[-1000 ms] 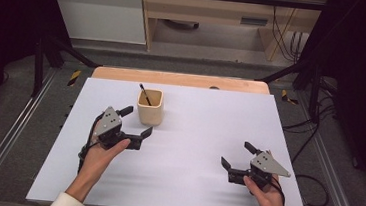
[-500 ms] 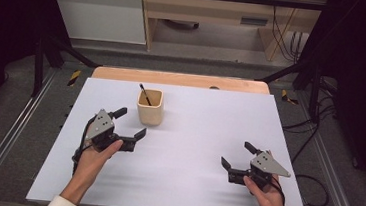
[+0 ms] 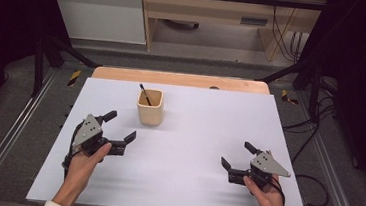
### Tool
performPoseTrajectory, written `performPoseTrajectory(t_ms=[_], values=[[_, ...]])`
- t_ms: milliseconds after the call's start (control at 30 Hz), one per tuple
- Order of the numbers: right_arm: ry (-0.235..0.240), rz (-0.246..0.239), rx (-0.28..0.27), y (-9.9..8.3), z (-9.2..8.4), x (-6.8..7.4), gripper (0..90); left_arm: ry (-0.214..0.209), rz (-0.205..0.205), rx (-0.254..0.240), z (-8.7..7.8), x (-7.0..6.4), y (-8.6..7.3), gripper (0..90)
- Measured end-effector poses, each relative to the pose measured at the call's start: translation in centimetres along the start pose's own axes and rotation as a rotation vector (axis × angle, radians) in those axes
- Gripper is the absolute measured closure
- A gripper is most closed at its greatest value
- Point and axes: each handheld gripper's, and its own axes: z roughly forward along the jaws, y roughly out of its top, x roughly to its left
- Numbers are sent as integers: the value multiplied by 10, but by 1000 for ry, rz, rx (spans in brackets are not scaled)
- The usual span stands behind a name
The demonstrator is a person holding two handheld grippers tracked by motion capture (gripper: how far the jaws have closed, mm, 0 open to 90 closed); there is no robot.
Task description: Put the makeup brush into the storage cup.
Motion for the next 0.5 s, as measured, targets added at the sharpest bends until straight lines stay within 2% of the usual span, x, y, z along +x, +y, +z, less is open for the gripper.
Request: performPoseTrajectory(t_ms=[333,500], values=[[-2,2,-4,1,-1,0,35,36,-12,-10,-17,4,-7,17],[-3,4,-11,2,-2,0,33,36,-15,-11,-25,4,-8,10]])
